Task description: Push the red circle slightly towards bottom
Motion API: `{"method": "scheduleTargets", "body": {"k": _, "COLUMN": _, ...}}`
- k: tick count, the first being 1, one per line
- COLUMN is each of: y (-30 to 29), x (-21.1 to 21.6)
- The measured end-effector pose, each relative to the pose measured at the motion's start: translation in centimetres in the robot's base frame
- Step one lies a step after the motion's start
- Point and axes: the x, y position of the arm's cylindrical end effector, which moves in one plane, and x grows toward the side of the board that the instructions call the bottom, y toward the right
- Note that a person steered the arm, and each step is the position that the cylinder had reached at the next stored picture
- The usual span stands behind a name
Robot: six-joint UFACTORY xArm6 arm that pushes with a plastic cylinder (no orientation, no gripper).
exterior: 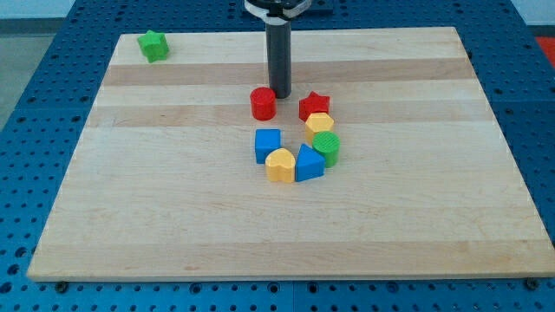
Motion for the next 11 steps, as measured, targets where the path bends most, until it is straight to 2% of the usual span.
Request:
{"method": "scheduleTargets", "body": {"k": 6, "y": -5.9, "x": -0.3}}
{"method": "scheduleTargets", "body": {"k": 11, "y": -4.7, "x": 0.8}}
